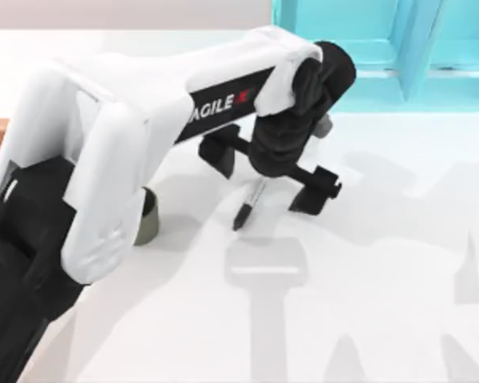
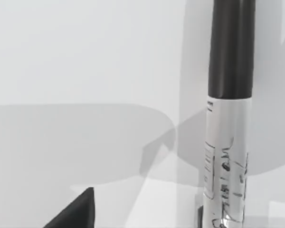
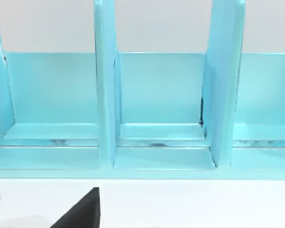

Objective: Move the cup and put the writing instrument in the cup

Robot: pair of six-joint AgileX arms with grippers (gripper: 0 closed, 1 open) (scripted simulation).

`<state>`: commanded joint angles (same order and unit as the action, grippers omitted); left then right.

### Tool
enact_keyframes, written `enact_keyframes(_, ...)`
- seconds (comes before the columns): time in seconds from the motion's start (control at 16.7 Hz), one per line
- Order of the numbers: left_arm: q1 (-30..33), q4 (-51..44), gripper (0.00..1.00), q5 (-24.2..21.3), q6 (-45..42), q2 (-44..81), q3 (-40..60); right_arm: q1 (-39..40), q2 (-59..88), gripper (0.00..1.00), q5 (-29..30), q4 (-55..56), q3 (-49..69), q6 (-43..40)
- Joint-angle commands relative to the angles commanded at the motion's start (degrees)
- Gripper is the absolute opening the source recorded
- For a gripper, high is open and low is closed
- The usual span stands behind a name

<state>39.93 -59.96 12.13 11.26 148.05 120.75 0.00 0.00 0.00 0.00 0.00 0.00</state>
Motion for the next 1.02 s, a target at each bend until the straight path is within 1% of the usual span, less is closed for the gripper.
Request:
enact_keyframes(0.18,0.0,0.0,1.00,0.0,0.0,0.0,0.0,0.0,0.0,1.00,0.0,0.0,0.0,0.0)
enact_keyframes(0.96,0.0,0.0,0.02,0.0,0.0,0.0,0.0,0.0,0.0,1.00,0.0,0.0,0.0,0.0)
enact_keyframes(1.02,0.0,0.0,0.00,0.0,0.0,0.0,0.0,0.0,0.0,1.00,0.0,0.0,0.0,0.0)
